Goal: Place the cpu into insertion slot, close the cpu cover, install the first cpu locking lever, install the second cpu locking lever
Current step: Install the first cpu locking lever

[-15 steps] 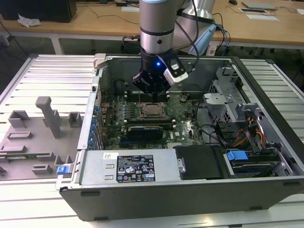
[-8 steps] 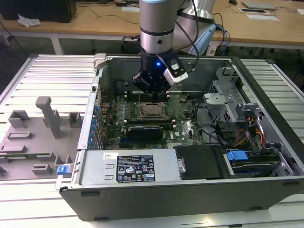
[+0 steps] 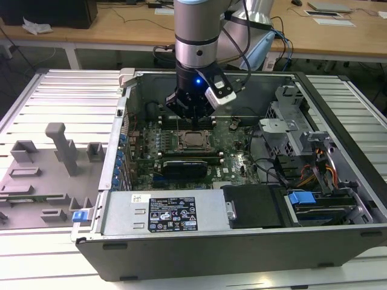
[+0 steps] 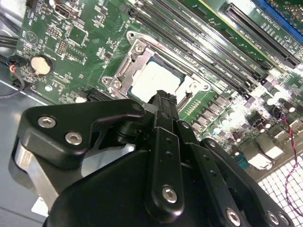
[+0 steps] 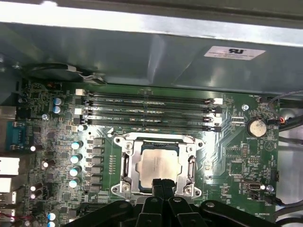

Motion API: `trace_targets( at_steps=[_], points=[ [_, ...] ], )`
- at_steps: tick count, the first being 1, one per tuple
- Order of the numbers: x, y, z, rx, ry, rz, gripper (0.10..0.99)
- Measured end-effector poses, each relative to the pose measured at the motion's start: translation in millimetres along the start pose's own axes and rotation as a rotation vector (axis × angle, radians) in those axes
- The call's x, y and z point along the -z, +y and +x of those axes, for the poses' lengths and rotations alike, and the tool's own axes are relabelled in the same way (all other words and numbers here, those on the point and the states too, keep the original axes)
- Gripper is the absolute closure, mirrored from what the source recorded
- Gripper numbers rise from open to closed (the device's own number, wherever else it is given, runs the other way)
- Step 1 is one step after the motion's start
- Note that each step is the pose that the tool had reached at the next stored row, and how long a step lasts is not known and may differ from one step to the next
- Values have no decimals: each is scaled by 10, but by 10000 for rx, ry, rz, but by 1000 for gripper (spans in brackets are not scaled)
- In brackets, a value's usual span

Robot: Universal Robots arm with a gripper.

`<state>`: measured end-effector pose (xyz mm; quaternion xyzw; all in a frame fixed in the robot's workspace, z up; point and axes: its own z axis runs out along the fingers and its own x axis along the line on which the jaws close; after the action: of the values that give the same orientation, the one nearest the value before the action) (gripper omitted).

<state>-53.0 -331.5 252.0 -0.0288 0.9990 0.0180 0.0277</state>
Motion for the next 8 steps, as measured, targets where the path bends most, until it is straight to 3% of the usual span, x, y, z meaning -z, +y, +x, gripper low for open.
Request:
trace_targets(
  at_steps=[6, 8],
  points=[
    [13, 30, 245, -1, 1, 1, 980],
    [15, 34, 288, 1, 1, 0, 980]
  ],
)
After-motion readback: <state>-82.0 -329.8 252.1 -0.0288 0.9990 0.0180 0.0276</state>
